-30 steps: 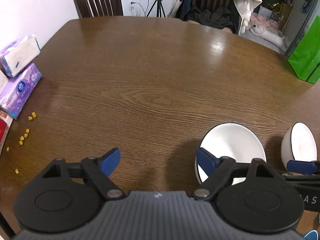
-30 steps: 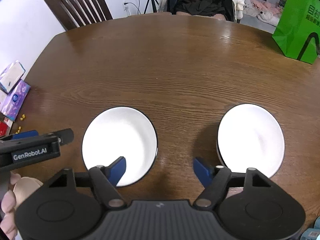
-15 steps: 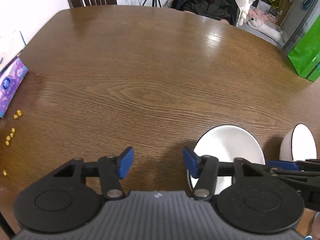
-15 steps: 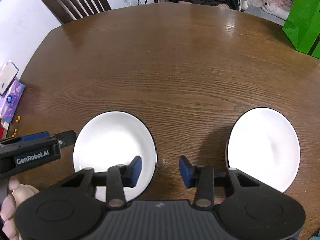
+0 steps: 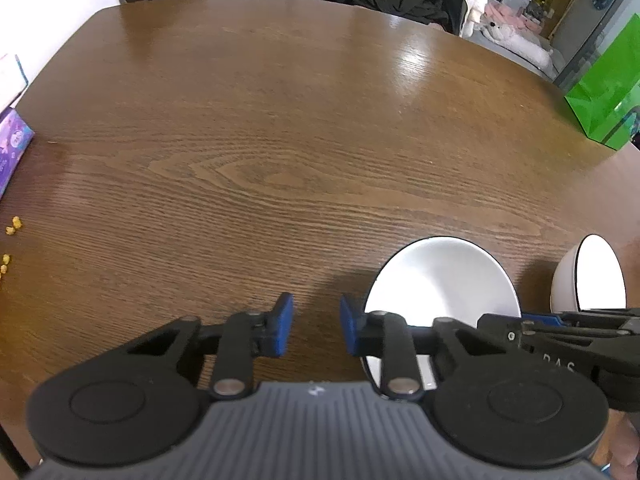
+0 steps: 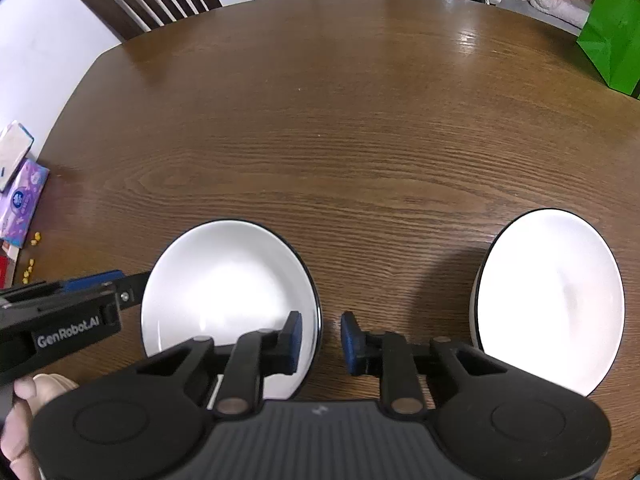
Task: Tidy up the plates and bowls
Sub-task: 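Close both grippers on the rim of the white bowl, then lift the white bowl off the table with both grippers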
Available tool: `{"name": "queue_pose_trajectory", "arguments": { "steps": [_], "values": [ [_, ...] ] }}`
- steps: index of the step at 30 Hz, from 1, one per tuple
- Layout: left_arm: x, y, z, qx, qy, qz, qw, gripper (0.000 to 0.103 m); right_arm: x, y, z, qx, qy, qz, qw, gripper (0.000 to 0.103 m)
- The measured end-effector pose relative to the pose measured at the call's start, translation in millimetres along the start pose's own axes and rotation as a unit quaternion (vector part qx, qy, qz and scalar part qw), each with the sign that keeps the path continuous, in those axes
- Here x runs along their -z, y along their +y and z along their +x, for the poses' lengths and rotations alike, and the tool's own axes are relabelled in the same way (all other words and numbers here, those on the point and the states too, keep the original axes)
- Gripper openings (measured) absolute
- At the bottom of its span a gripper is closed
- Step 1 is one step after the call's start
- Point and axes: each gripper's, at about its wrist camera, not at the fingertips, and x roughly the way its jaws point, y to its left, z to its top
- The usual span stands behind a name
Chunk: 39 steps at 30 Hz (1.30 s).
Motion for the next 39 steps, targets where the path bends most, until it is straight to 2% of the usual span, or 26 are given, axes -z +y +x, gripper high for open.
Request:
{"name": "queue_pose_trajectory", "arguments": {
  "steps": [5, 11, 20, 28, 30, 31, 32, 35, 37, 39],
  "values": [
    [0, -1, 4, 0.006, 0.006, 0.004, 1.0000, 0.008, 0, -2, 2, -0.005, 0.003, 0.002, 1.000, 0.012],
    [0, 0, 7, 0.006, 0.012, 0.004, 0.9999, 0.002, 1, -2, 1, -0.007, 0.005, 0.003, 1.000, 0.006],
    [-1, -2, 10, 0.006, 0.021, 0.014, 0.9997, 0.001, 1, 2, 1, -0.001, 0.005, 0.008, 1.000, 0.006],
    [-5, 13, 6, 0.039, 0.026, -0.016, 0.9988, 0.007, 3, 1, 2, 0.001, 0.002, 0.013, 1.000, 0.006],
    [-6, 15, 1, 0.044, 0.020, -0.020, 0.9986, 0.024, 3, -2, 2, -0.001, 0.004, 0.018, 1.000, 0.007],
    [-6, 16, -1, 0.038, 0.016, -0.023, 0.9989, 0.043, 3, -2, 2, -0.001, 0.004, 0.020, 1.000, 0.008],
    [-7, 17, -4, 0.024, 0.007, -0.025, 0.9994, 0.058, 3, -3, 2, 0.000, 0.003, 0.021, 1.000, 0.010],
    [-6, 20, -15, 0.036, -0.013, -0.033, 0.9987, 0.067, 5, -4, 2, 0.000, 0.002, 0.023, 1.000, 0.012],
    [-6, 19, -22, 0.025, -0.023, -0.031, 0.9989, 0.068, 6, -5, 3, 0.000, 0.003, 0.021, 1.000, 0.012],
    [-6, 16, -24, 0.036, -0.023, -0.024, 0.9988, 0.068, 7, -5, 4, 0.001, 0.006, 0.019, 1.000, 0.012]
  ]
}}
